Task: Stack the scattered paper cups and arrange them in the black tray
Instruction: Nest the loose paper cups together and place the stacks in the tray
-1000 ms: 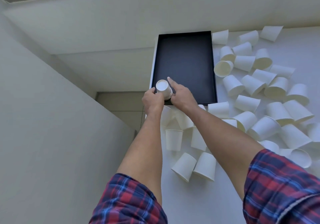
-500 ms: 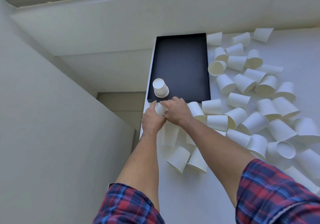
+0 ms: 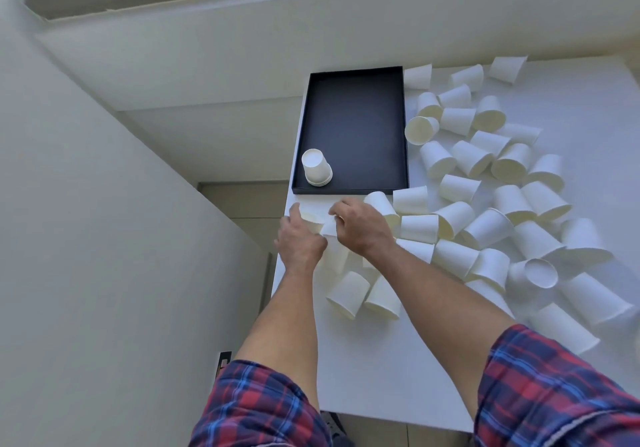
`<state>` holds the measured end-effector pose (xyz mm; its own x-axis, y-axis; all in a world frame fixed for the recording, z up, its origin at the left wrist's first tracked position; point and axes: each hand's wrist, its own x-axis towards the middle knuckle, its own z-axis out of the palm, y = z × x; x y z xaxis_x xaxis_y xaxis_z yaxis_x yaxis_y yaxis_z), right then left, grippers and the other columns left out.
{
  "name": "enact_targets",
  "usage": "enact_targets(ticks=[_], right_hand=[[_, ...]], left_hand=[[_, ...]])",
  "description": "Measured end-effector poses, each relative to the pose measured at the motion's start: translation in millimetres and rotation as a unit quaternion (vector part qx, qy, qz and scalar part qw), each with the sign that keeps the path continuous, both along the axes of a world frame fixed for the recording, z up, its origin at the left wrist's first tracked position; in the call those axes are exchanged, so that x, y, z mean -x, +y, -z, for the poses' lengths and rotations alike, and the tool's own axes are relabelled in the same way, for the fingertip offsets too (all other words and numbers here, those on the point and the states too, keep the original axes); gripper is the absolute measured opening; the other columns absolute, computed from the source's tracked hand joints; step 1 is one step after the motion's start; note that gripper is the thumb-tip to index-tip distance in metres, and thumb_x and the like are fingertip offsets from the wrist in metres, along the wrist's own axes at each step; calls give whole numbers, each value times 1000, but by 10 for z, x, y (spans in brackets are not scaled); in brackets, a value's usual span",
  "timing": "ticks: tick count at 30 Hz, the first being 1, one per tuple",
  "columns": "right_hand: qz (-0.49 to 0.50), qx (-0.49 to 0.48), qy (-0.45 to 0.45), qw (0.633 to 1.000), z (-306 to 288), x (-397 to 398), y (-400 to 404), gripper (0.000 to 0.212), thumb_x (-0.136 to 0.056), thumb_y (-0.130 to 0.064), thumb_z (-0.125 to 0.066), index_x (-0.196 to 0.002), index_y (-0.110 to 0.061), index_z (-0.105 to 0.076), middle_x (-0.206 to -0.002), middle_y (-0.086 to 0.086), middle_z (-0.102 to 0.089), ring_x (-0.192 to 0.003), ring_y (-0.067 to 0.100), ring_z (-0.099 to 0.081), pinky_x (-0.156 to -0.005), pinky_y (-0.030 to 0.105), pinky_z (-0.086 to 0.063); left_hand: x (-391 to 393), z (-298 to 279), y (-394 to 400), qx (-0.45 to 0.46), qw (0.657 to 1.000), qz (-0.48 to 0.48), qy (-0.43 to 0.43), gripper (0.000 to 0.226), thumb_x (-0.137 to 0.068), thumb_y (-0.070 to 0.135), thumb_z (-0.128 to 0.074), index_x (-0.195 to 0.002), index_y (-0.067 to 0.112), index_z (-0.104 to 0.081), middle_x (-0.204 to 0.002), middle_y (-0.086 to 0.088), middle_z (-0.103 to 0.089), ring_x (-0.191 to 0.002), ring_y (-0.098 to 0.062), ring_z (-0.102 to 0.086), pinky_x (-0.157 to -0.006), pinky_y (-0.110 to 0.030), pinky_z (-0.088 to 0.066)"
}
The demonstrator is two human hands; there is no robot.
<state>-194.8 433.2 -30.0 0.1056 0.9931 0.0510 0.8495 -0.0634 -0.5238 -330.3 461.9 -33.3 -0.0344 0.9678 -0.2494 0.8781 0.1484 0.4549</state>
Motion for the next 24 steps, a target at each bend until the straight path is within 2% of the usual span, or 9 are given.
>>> enact_targets(ticks=[4, 7, 12, 16, 19, 24], right_hand=[[-34, 131, 0, 991, 38, 65, -196, 48, -97, -19, -52, -145, -23, -46, -146, -1, -49, -121, 28, -57, -92, 41, -51], [-41, 177, 7, 983, 76, 132, -279, 55, -99, -22, -50, -152, -25, -36, -148, 0, -45, -126, 26, -53, -95, 43, -51], [-43, 182, 15, 982, 88, 206, -328, 46, -99, -22, -51, -144, -24, -43, -133, 1, -59, -121, 24, -55, -92, 42, -51], [-7, 157, 64, 986, 52, 226, -364, 42, -97, -15, -55, -138, -26, -52, -117, -4, -67, -109, 22, -61, -86, 40, -53], [34, 120, 125, 984, 5, 185, -392, 40, -96, -10, -54, -133, -25, -57, -105, -6, -67, -101, 19, -62, -85, 38, -52], [93, 20, 195, 976, -121, 92, -433, 34, -95, -10, -58, -126, -23, -61, -96, -7, -64, -86, 17, -59, -83, 34, -50]], left_hand=[[62, -2, -203, 25, 1000, -10, 12, 89, -77, 13, -68, -157, 23, -30, -143, -6, -46, -130, -29, -50, -106, -43, -35], [105, 48, -364, 38, 999, -16, 4, 89, -77, 14, -69, -157, 22, -31, -146, -5, -44, -131, -29, -50, -108, -44, -35], [184, 105, -489, 46, 998, -41, -19, 86, -79, 13, -68, -156, 22, -32, -146, -4, -45, -129, -30, -51, -108, -44, -38], [253, 75, -508, 41, 998, -39, -17, 87, -78, 11, -66, -156, 25, -31, -146, -2, -45, -128, -28, -53, -106, -44, -39], [308, 27, -521, 38, 998, -49, -20, 85, -79, 12, -66, -156, 27, -32, -144, -3, -46, -127, -28, -53, -105, -43, -40], [376, -67, -552, 47, 997, -43, -42, 89, -76, 9, -64, -156, 28, -30, -147, 1, -47, -132, -25, -50, -107, -41, -38]])
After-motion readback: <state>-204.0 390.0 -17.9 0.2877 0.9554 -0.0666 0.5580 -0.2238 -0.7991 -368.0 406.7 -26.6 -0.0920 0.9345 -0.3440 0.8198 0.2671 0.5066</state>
